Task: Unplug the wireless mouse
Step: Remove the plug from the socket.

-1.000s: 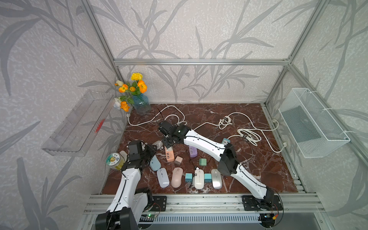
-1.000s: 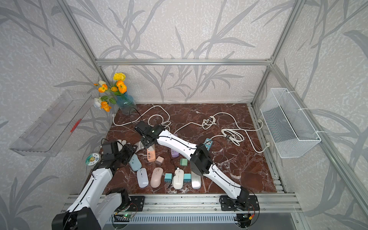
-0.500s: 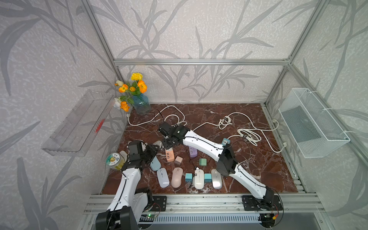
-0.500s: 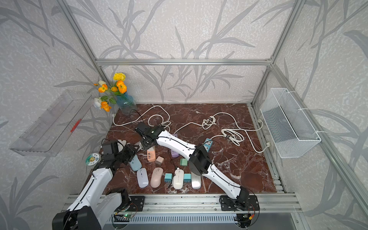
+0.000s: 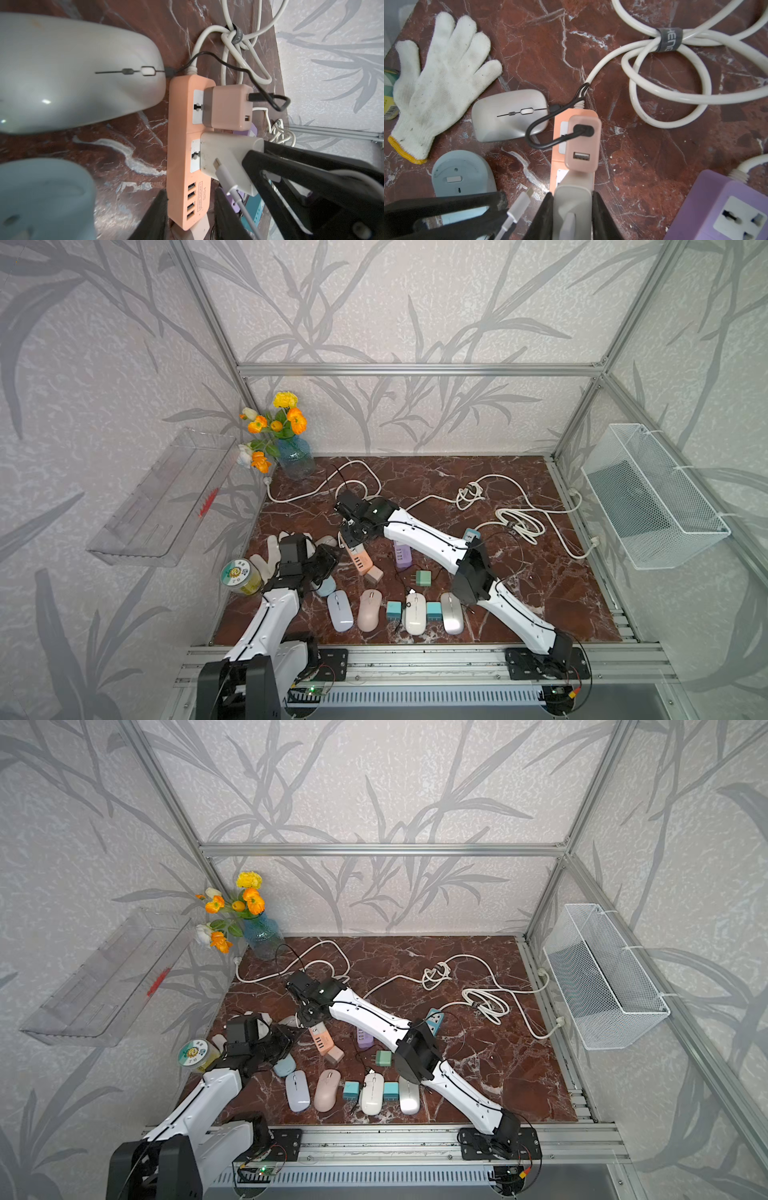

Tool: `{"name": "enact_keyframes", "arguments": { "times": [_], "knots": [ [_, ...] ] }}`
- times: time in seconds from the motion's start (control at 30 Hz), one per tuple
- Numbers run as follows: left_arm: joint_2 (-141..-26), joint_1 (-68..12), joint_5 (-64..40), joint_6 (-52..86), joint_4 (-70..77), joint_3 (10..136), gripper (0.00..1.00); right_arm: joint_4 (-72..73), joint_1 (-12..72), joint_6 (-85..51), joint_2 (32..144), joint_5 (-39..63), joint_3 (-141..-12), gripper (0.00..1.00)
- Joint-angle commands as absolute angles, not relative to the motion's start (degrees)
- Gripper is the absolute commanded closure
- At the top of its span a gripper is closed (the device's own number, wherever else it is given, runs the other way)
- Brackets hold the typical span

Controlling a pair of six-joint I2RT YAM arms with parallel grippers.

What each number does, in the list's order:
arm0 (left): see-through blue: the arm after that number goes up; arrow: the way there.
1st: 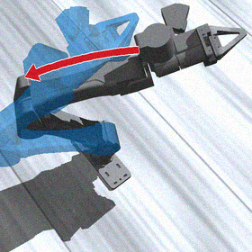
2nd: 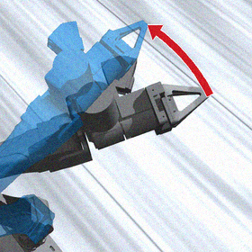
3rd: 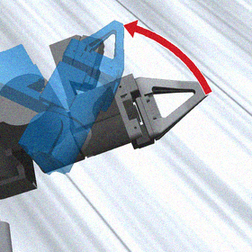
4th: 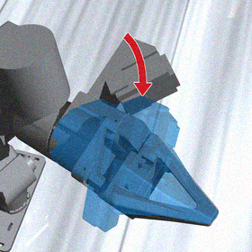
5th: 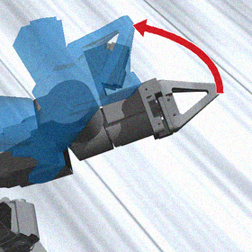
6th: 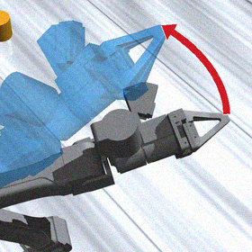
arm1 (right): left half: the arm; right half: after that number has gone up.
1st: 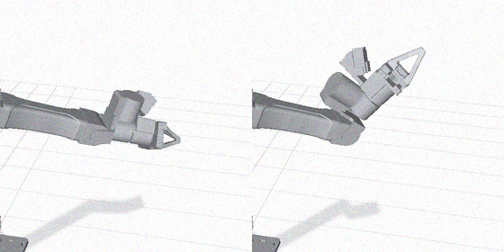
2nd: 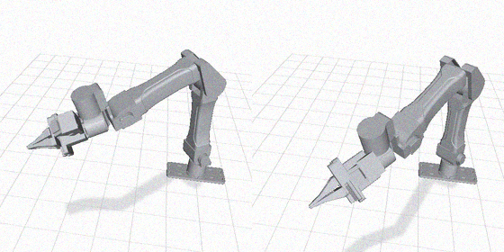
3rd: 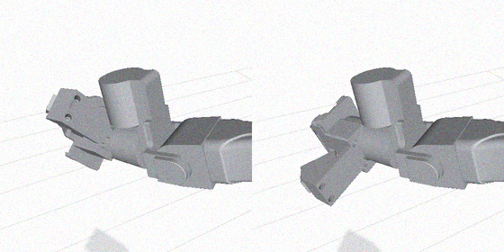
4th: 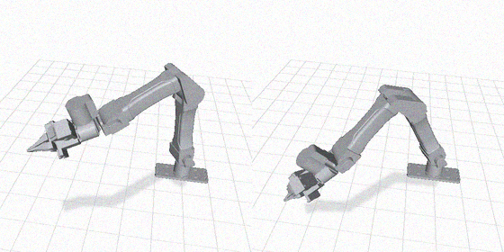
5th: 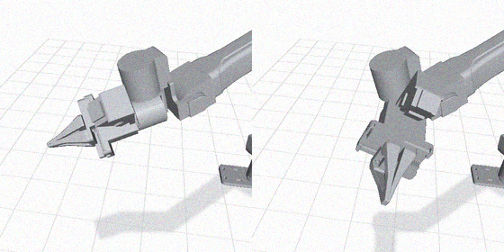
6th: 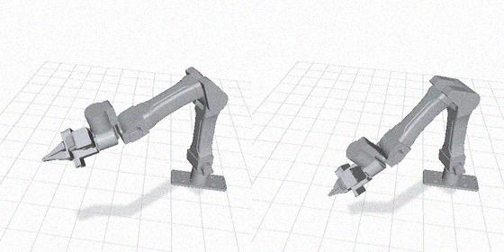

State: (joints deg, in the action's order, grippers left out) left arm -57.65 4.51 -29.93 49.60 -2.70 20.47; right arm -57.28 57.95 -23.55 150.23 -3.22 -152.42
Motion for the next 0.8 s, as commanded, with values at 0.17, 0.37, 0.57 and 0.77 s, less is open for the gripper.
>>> {"name": "enact_keyframes", "arguments": {
  "times": [0.17,0.37,0.57,0.77],
  "knots": [
    [-62.61,2.45,-25.69,55.09,6.48,20.81,0.77,-61.41,55.87,-21.64,148.23,-4.45,-150.15,0.76],
    [-61.97,2.64,-24.61,53.91,4.68,22.8,0.78,-61.12,55.98,-22.05,149.26,-2.49,-149.24,0.6],
    [-61.68,2.64,-25.04,53.44,4.41,22.04,0.78,-60.71,55.98,-22.24,149.55,-2.54,-149.59,0.65],
    [-64.69,2.64,-26.3,54.42,8.46,21.88,0.81,-60.28,55.98,-21.73,148.74,-2.38,-149.41,0.81]
  ]
}}
